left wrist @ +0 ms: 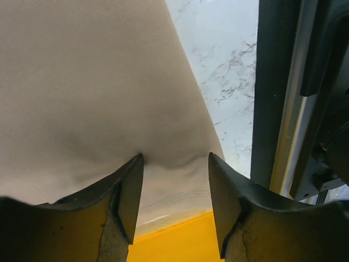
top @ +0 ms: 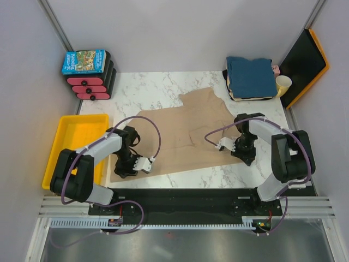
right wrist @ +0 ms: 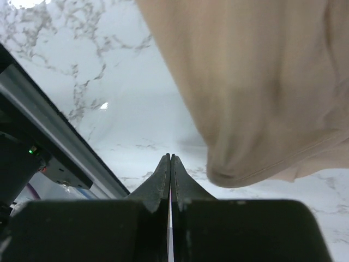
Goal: Fold and stack the t-shirts
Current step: Fold the flattened tshirt in 1/3 of the way
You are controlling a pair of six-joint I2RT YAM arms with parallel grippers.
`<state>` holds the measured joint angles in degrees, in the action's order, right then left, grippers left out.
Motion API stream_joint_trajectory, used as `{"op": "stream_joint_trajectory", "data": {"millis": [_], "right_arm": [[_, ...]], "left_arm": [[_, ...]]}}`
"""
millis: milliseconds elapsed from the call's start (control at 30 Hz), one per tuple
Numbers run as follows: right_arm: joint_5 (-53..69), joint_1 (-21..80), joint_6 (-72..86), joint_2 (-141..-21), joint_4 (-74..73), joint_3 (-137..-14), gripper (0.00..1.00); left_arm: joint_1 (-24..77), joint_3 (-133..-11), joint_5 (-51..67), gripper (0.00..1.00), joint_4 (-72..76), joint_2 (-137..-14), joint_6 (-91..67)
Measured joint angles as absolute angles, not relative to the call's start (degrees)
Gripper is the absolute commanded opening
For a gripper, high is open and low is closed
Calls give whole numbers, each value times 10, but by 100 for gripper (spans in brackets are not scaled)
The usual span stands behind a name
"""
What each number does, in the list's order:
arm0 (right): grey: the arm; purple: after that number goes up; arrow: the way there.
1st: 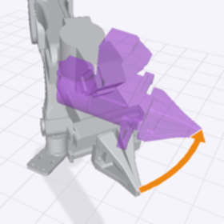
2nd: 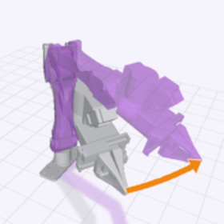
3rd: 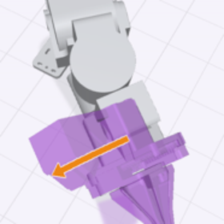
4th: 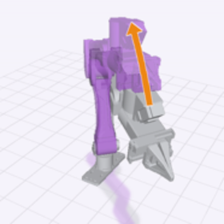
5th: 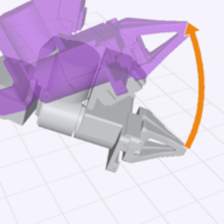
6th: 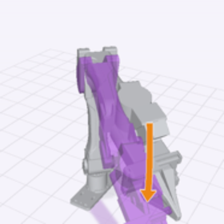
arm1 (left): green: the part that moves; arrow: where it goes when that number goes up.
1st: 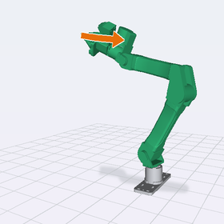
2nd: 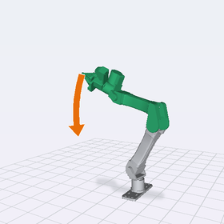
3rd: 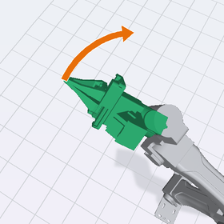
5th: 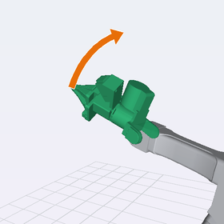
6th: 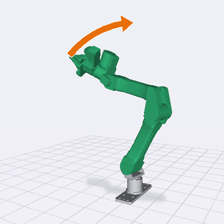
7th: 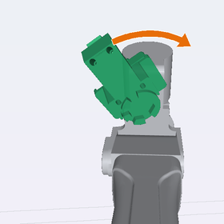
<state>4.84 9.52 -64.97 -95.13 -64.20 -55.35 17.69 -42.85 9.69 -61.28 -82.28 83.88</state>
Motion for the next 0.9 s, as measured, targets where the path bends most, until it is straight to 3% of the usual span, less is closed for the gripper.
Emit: {"op": "stream_joint_trajectory", "data": {"millis": [100,233,433,633,900], "right_arm": [[45,95,-659,-925,-664,-547,2],[43,95,-679,-889,-708,-557,25],[63,95,-705,-883,-755,-696,47],[128,95,-654,-990,-734,-881,56],[229,93,-528,-1169,-621,-1023,57]], "left_arm": [[177,-436,106,65,-631,-820,834],[177,-507,134,70,-673,-809,821],[175,-645,157,73,-697,-782,807],[155,-661,135,73,-645,-814,791],[74,-715,93,73,-549,-937,742]]}}
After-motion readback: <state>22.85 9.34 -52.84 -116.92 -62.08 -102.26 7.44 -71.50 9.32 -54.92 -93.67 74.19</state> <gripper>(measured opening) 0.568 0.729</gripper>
